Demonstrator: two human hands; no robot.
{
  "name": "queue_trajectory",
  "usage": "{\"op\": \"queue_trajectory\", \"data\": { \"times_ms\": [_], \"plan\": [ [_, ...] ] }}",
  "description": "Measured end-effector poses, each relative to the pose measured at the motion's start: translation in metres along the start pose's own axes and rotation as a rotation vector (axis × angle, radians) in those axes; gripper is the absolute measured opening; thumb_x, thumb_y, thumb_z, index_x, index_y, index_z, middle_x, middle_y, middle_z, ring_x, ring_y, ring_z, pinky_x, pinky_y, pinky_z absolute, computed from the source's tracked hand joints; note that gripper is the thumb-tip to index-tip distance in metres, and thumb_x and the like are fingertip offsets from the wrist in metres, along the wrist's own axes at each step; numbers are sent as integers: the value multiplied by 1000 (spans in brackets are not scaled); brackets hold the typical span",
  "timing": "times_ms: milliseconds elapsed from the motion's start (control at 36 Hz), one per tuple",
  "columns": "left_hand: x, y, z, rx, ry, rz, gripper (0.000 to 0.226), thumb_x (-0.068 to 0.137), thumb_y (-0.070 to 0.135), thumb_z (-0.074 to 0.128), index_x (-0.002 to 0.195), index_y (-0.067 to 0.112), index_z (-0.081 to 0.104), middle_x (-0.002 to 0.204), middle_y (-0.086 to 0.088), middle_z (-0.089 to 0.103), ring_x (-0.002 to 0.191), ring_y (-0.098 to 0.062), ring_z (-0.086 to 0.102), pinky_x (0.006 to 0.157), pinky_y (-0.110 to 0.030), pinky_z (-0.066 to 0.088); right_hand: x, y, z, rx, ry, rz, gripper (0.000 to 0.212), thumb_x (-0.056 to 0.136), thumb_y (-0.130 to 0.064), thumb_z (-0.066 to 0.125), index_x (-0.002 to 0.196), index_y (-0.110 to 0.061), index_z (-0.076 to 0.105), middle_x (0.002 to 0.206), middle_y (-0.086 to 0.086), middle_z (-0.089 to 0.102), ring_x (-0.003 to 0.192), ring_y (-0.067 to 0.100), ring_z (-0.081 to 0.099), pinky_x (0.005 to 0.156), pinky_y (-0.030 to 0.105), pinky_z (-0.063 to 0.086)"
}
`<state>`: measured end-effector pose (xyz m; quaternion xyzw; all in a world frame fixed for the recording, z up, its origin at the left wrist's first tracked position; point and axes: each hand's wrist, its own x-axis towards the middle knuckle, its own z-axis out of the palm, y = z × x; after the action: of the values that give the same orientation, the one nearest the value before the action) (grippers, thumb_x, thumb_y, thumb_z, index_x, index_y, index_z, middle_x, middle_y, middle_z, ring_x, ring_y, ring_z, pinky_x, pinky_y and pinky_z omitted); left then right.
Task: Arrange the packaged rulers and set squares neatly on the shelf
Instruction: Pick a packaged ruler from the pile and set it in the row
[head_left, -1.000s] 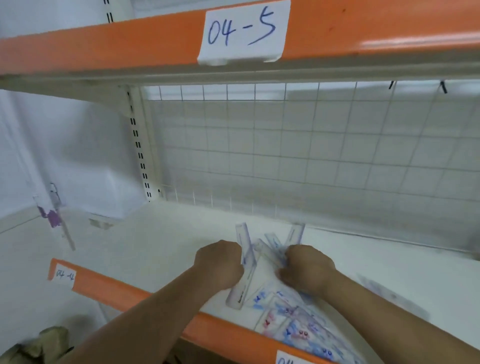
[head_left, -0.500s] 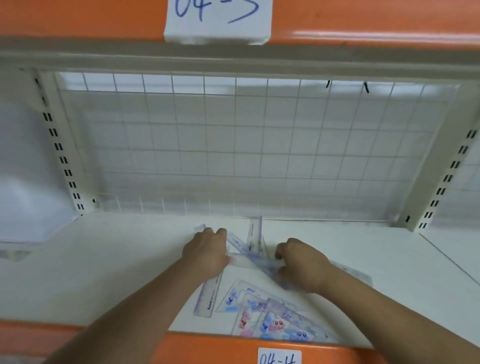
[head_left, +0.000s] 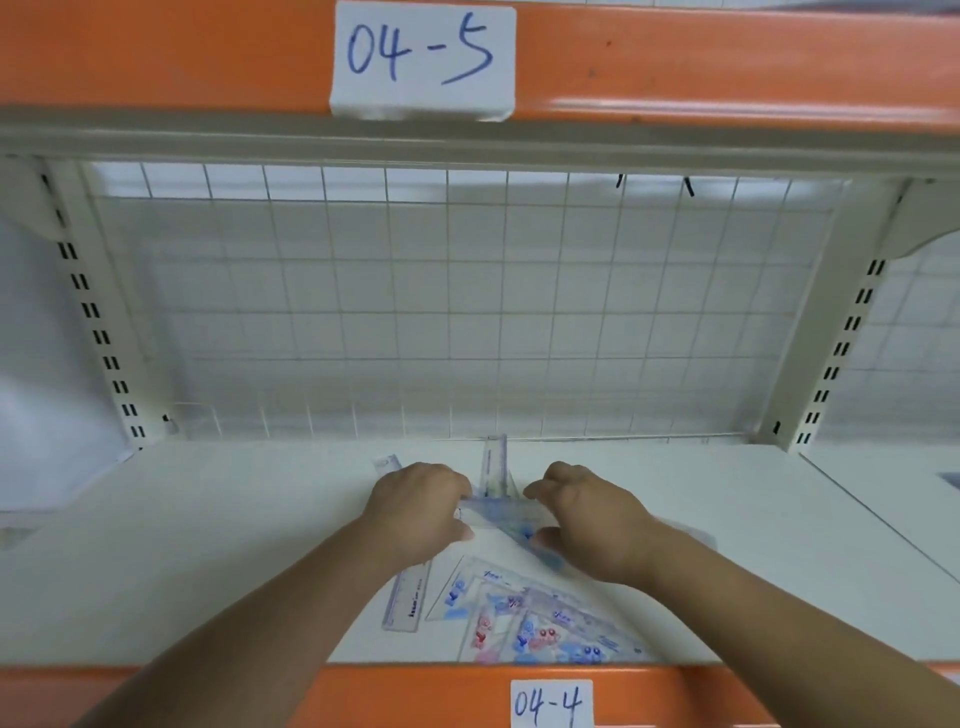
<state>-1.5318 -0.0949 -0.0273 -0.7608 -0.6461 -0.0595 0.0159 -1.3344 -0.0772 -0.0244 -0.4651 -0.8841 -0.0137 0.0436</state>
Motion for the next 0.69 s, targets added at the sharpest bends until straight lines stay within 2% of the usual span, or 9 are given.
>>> {"op": "queue_trajectory", "data": {
  "times_ms": [194,361,472,694],
  "plan": [
    [-5,8,2,-57,26,50,34,88,45,62,114,24,62,111,5,61,106,-16,56,76,-27,42,-9,-8,2,-93,46,-14,34,96,-25,50,128,-13,52,119,6,49,112,25,48,82,36,49],
    [-7,23,4,-74,-19,91,42,87,45,64,121,21,58,115,2,60,107,-18,57,79,-30,44,-32,3,-1,-131,32,93,33,97,-22,49,129,-14,48,123,6,47,113,24,47,80,31,47],
    [-5,36,5,-66,-45,102,38,89,41,61,121,20,57,120,2,60,109,-19,57,83,-30,46,-55,18,-3,-146,13,181,36,94,-15,50,130,-16,48,124,5,46,114,24,46,81,34,48],
    [1,89,4,16,-62,158,33,94,38,52,119,19,59,121,-1,60,111,-21,56,86,-31,46,-105,61,-11,-150,39,283,37,94,-19,50,131,-16,46,123,5,46,114,24,45,80,33,45]
  ]
}}
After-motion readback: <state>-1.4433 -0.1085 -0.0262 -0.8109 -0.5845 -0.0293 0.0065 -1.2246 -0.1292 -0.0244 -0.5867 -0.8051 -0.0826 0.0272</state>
